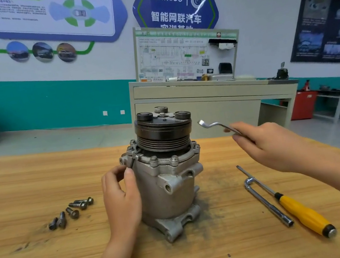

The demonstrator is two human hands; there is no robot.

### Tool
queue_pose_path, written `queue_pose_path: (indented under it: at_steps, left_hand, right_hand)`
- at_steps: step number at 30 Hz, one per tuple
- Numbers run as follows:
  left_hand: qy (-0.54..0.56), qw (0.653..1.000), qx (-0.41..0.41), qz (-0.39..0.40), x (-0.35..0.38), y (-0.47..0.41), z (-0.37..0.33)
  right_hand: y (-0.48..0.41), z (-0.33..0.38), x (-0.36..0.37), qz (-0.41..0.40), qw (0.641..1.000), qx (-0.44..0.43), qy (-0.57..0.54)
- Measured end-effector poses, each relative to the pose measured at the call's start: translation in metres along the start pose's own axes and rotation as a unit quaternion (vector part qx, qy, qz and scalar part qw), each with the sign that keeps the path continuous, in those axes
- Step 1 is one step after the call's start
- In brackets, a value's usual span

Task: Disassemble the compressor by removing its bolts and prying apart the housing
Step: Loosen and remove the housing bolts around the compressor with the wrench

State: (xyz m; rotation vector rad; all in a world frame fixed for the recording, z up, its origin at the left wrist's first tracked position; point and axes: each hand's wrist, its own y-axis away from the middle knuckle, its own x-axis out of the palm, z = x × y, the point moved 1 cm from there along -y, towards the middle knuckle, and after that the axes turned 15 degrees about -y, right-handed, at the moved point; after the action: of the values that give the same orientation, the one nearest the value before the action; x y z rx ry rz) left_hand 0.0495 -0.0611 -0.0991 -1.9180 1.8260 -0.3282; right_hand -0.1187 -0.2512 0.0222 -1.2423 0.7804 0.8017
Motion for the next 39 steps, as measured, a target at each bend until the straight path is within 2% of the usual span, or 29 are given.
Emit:
queue_pose_path:
  at_steps: [3, 8, 13, 18, 25, 31, 35, 39]
  left_hand:
    - [-0.006, 1.0, -0.016, -0.016, -0.002, -0.002, 0.001]
    - [-0.002, 0.999, -0.045, -0.009, -0.007, -0.01, 0.006]
    - [-0.036, 0.999, 0.038, 0.014, -0.008, -0.012, 0.008]
    - [-0.051, 0.996, 0.069, 0.032, -0.007, -0.014, 0.011]
    - [-0.049, 0.996, 0.068, 0.044, -0.007, -0.014, 0.013]
    - [-0.111, 0.989, 0.097, 0.027, -0.007, -0.009, 0.011]
    - [-0.117, 0.989, 0.09, 0.029, -0.004, -0.005, 0.008]
    - [-0.092, 0.991, 0.092, 0.025, -0.003, -0.008, 0.01]
  right_hand:
    - [0.004, 0.006, -0.004, 0.041, 0.997, 0.055, 0.036]
    - [0.001, 0.017, -0.008, 0.048, 0.993, 0.089, 0.059]
    - [-0.007, 0.021, 0.0, 0.081, 0.984, 0.092, 0.127]
    - [-0.011, 0.022, 0.008, 0.095, 0.979, 0.091, 0.155]
    - [-0.013, 0.039, 0.006, 0.142, 0.952, 0.055, 0.266]
    - [-0.013, 0.064, 0.004, 0.197, 0.917, 0.027, 0.345]
    - [-0.012, 0.049, 0.002, 0.183, 0.921, 0.012, 0.343]
    - [-0.016, 0.018, 0.0, 0.183, 0.91, -0.029, 0.371]
